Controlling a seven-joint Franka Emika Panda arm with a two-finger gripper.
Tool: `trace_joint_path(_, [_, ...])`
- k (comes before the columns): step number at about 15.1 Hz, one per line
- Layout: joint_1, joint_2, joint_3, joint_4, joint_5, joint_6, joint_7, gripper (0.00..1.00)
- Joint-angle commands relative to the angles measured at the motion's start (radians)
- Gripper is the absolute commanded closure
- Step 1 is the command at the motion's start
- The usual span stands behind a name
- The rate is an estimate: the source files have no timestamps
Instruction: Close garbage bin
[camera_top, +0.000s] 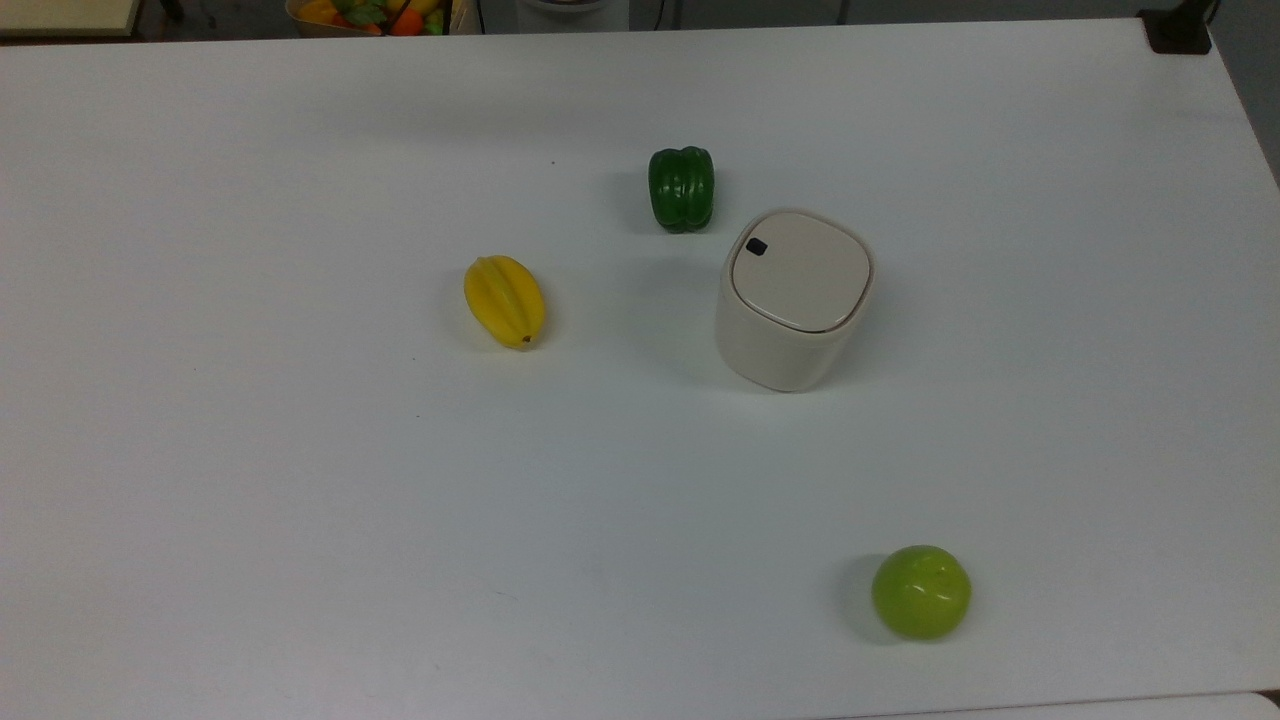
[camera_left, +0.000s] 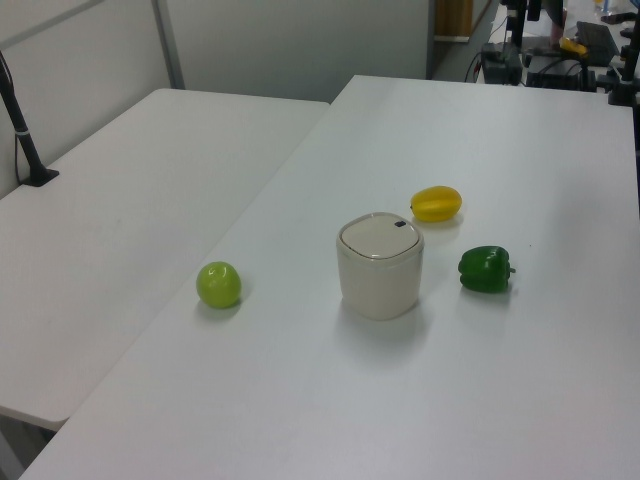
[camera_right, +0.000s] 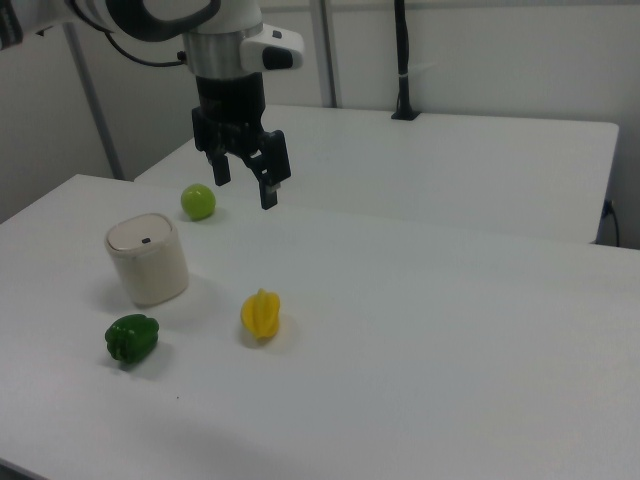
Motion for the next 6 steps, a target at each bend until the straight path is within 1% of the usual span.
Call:
trace_joint_path(1, [0.103,-0.017,-0.111,-0.012,0.008,0.02,0.016,0.0])
trace_joint_path(6, [0.102,-0.014,-0.114,-0.012,0.008,0.027,0.007,0.0])
